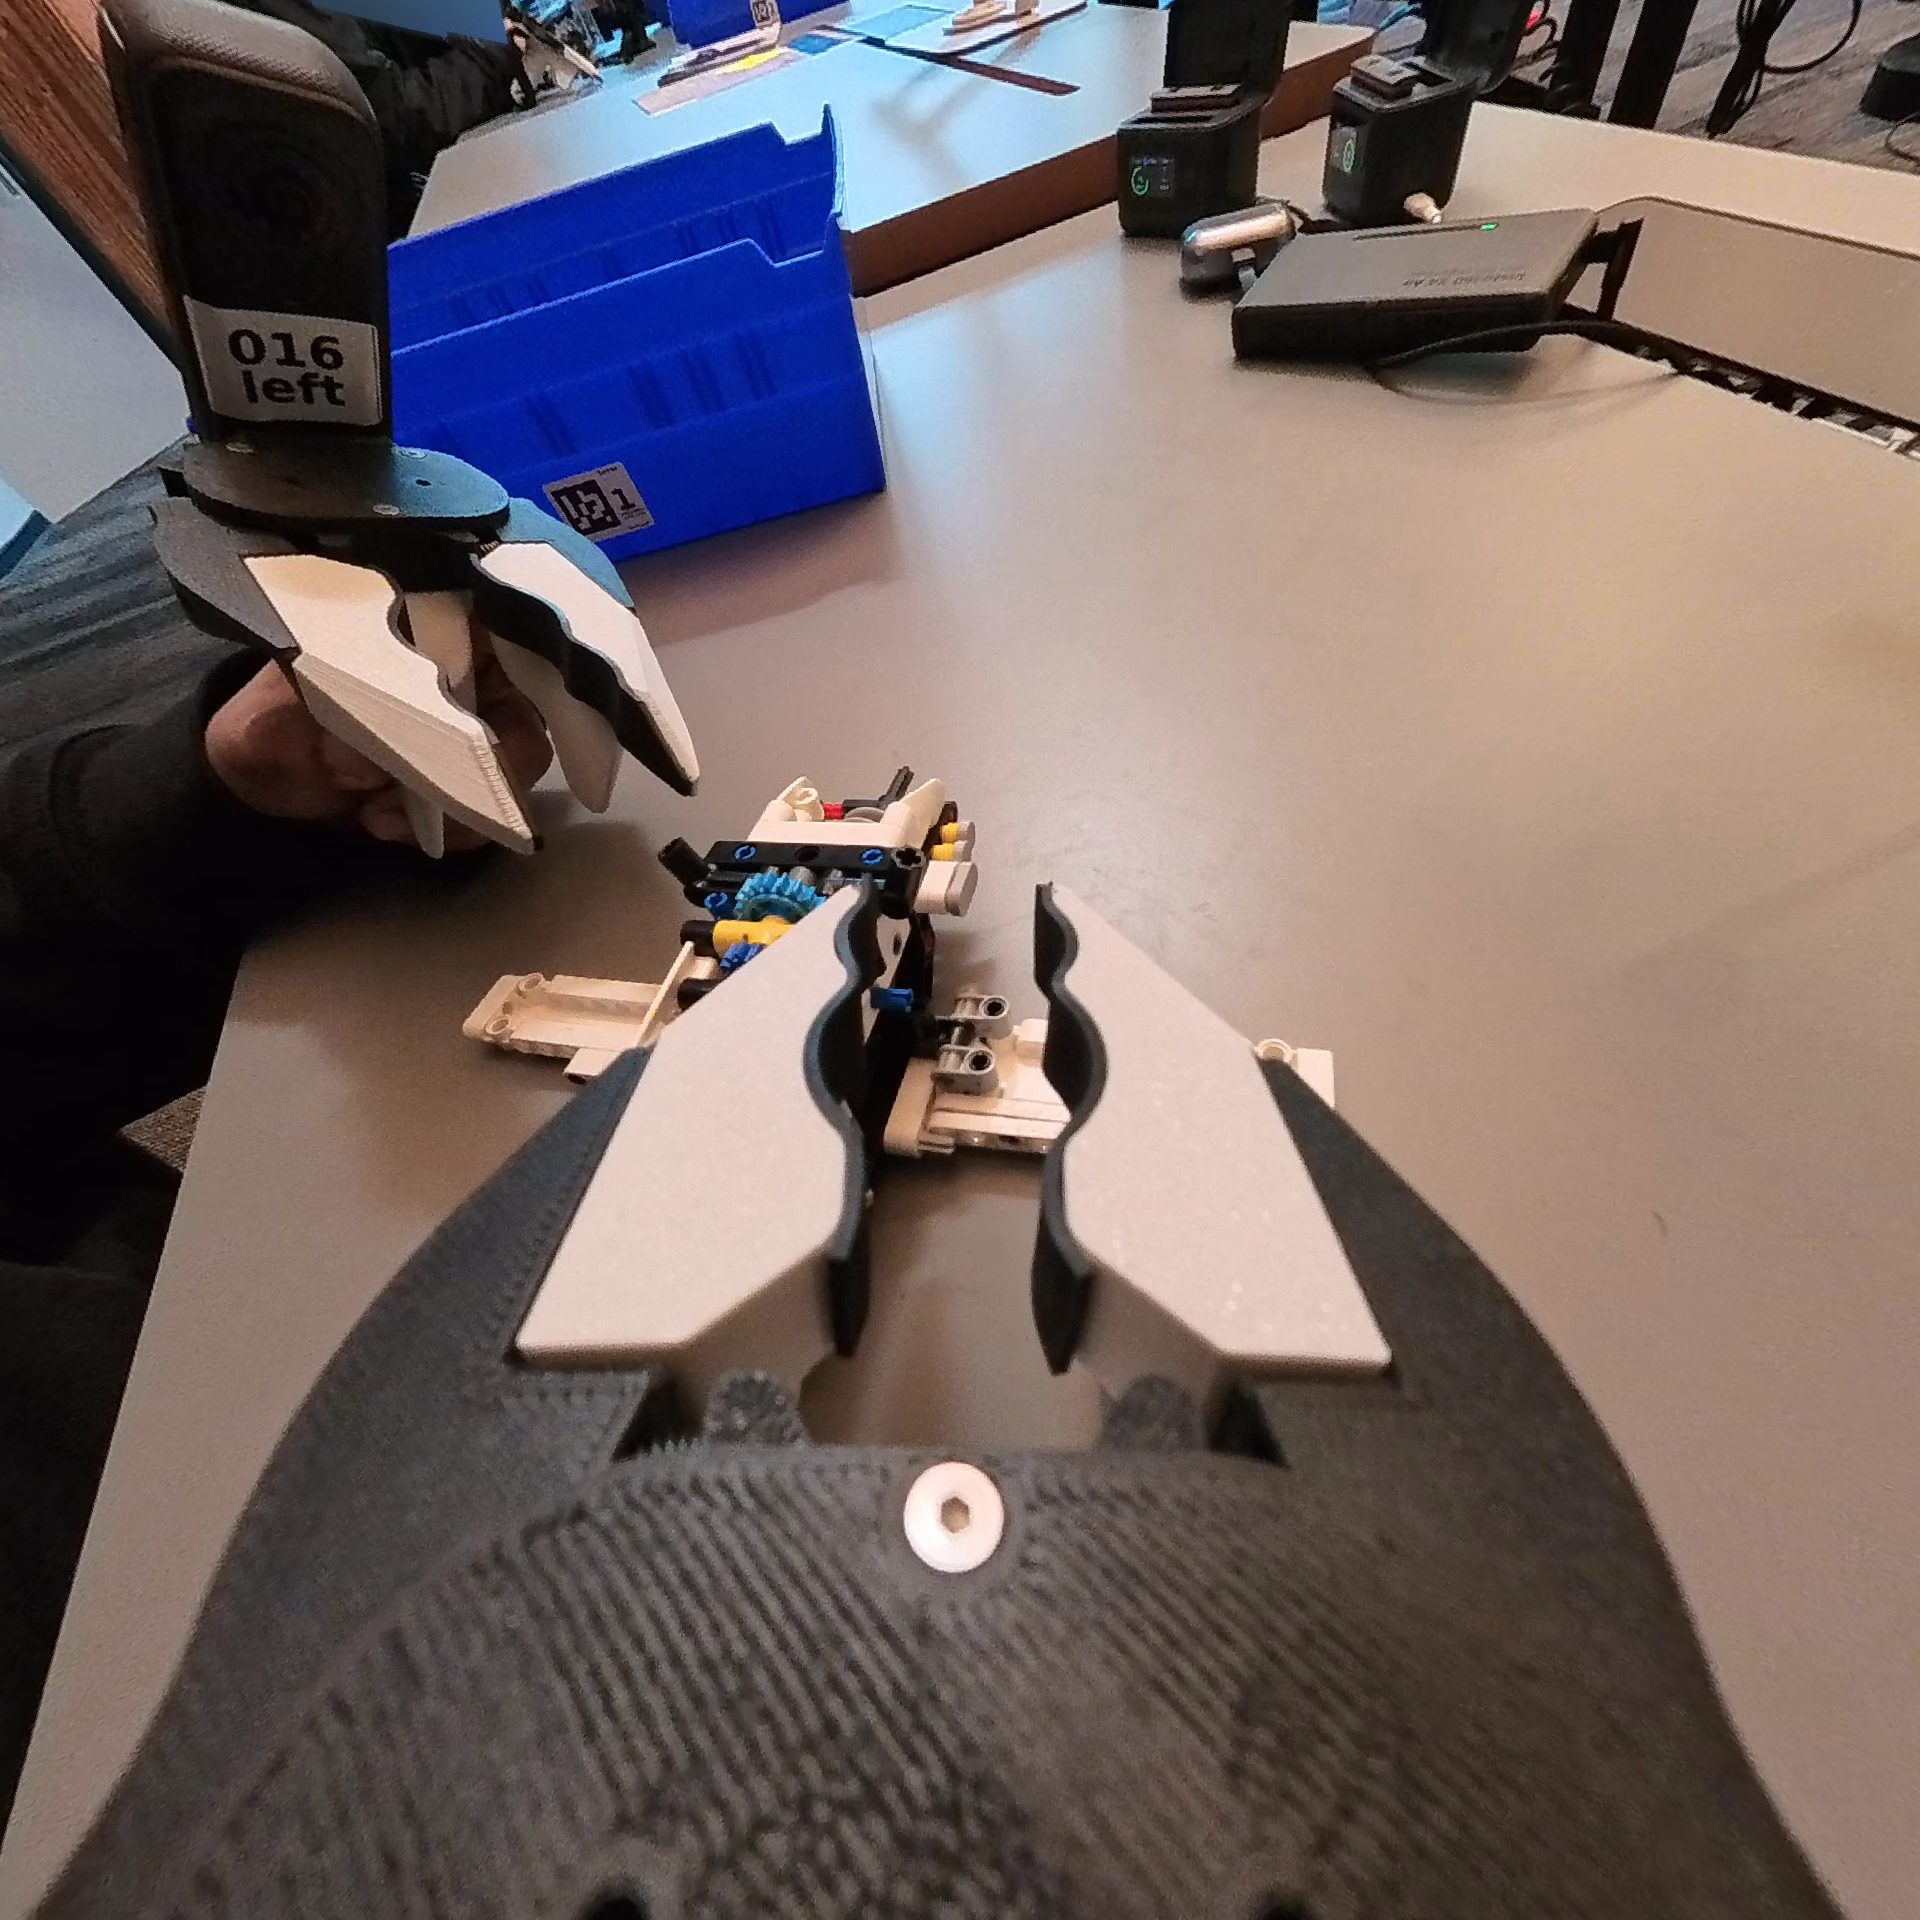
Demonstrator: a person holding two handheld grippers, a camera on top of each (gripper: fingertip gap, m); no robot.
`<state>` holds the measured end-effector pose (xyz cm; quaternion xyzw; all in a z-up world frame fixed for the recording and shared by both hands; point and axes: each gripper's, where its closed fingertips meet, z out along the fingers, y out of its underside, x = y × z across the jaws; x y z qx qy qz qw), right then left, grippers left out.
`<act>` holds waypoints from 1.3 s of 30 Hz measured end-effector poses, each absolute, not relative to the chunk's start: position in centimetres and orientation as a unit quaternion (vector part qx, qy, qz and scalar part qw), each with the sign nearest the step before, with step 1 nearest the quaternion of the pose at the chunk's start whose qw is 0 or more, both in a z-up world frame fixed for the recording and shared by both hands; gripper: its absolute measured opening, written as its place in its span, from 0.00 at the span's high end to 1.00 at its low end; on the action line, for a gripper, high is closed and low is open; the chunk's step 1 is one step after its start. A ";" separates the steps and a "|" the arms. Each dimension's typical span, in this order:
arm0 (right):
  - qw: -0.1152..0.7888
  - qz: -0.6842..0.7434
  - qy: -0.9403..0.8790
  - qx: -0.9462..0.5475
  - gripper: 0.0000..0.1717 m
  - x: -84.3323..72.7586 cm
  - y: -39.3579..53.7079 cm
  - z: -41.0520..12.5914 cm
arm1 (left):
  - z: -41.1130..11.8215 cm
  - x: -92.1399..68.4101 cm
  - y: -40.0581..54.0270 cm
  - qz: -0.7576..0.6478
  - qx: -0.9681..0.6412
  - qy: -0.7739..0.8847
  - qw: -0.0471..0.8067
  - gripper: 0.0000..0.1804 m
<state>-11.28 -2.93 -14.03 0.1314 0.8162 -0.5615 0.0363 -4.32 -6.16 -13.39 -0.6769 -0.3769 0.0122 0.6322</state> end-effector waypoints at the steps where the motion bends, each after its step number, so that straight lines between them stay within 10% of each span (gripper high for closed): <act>1: 0.036 -0.561 0.816 0.131 0.84 -11.3 -2.9 -14.0 | -13.4 -4.3 -6.2 0.012 -0.677 -0.377 0.632 0.83; 39: 0.024 -0.563 0.816 0.129 0.85 -11.4 -2.7 -13.7 | -12.8 -5.7 -8.3 0.060 -0.640 -0.412 0.646 0.82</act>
